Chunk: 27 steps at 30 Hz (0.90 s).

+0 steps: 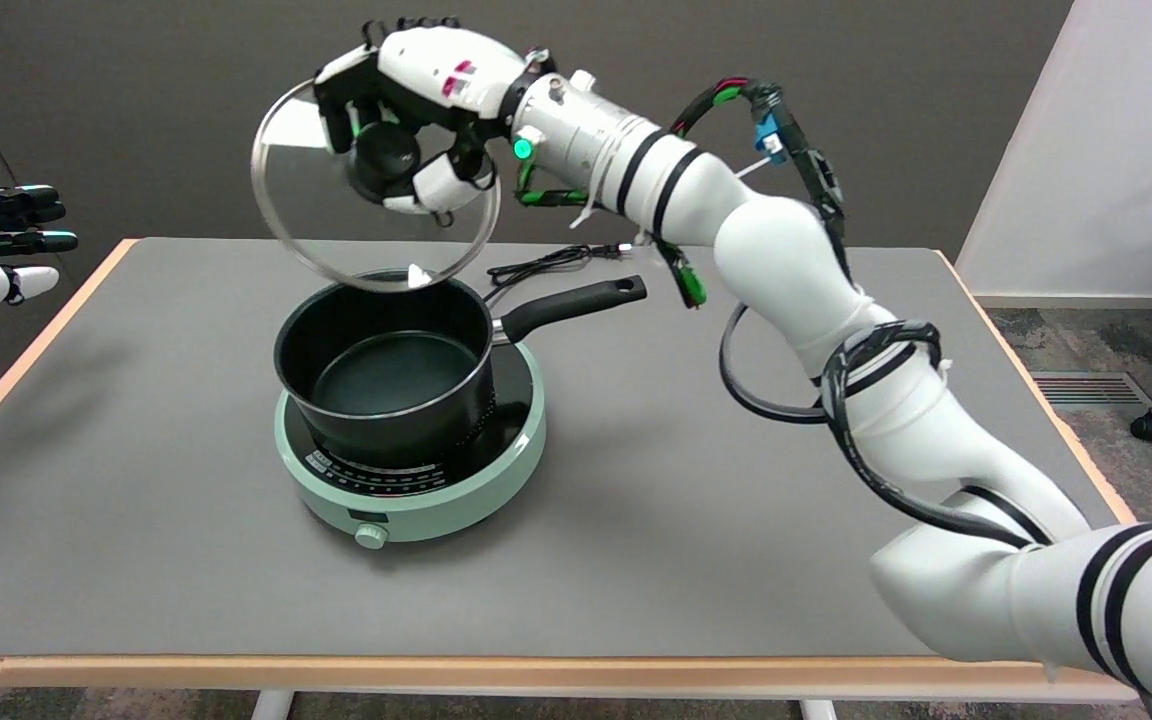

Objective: Place the pot lid onto the pot.

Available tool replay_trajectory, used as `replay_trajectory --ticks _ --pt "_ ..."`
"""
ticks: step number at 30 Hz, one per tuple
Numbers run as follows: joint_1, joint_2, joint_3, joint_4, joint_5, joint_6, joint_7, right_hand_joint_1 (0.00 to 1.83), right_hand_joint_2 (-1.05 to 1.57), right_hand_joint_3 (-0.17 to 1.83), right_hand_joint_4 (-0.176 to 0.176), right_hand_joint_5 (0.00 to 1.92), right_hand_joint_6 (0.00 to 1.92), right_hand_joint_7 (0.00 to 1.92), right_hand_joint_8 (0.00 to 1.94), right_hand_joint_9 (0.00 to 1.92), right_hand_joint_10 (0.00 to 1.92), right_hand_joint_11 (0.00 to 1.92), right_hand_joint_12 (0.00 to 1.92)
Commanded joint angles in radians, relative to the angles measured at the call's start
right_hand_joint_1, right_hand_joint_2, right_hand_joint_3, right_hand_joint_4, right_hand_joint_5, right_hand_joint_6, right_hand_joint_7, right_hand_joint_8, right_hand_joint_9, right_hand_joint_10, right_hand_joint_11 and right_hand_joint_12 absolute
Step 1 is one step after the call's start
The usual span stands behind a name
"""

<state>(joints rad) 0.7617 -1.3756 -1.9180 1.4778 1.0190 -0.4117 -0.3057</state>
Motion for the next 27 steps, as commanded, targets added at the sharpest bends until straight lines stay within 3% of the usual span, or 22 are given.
replay_trajectory --ticks 1,10,27 --pt "-0.037 -0.088 -0.038 0.009 -0.012 -0.065 0.000 1.50 0.84 0.76 0.176 0.64 1.22 0.80 1.43 0.72 1.78 0.56 1.92" --pt "-0.021 -0.072 -0.027 -0.006 0.007 -0.218 0.008 1.49 0.85 0.75 0.176 0.64 1.21 0.79 1.43 0.71 1.78 0.56 1.92" --pt "-0.002 0.047 -0.024 -0.081 0.189 -0.230 0.000 1.49 0.86 0.74 0.176 0.65 1.20 0.79 1.43 0.71 1.78 0.56 1.92"
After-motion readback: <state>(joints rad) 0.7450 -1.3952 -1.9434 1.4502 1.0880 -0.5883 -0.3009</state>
